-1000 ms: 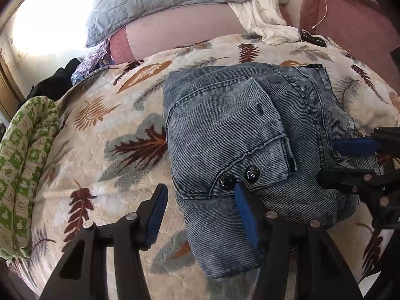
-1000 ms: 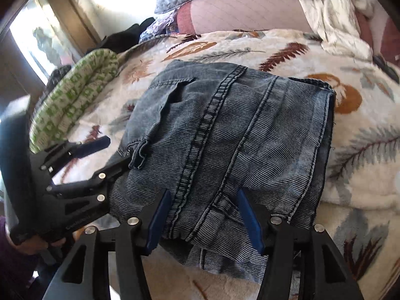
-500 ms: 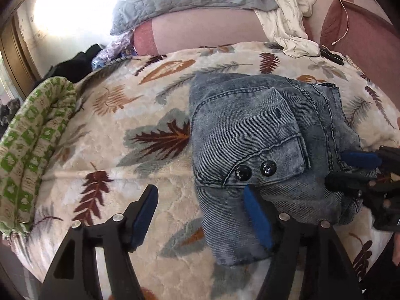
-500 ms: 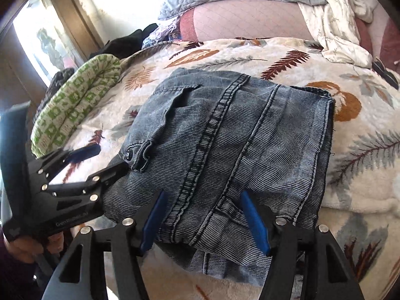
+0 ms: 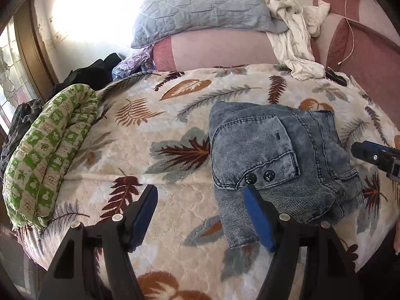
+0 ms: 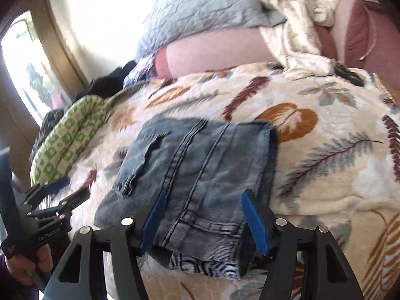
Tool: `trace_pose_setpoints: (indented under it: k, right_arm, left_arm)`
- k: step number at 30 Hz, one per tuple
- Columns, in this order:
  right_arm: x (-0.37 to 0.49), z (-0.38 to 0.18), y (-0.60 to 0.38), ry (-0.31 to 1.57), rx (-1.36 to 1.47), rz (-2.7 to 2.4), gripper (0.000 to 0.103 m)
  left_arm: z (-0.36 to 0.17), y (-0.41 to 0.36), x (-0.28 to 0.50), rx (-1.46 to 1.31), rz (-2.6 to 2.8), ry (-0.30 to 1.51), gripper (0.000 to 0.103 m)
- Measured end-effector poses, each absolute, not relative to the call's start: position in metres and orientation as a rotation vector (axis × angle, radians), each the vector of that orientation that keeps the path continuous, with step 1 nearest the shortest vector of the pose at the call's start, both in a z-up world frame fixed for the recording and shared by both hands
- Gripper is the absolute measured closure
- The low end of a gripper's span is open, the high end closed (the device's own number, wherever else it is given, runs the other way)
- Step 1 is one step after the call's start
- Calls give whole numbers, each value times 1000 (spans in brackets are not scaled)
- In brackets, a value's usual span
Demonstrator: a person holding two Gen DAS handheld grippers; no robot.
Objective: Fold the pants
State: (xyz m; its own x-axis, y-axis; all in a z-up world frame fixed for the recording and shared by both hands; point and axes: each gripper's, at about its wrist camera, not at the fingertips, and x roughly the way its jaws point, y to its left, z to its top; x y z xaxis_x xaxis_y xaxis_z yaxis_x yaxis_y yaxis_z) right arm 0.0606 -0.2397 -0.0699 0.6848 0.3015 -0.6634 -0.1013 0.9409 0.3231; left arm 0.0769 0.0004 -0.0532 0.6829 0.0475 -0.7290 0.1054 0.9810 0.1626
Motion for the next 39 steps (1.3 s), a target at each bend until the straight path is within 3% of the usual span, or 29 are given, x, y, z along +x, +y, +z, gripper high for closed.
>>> trace_pose_setpoints:
  k: [11,39]
  right_arm:
    - [45,-47,-274,631,357,137,33]
    - [55,-70,-222,704,187,125,21]
  left_arm:
    - [-33,0,63,212,6,761,27]
    - [-34,11,61,188,107,752,23]
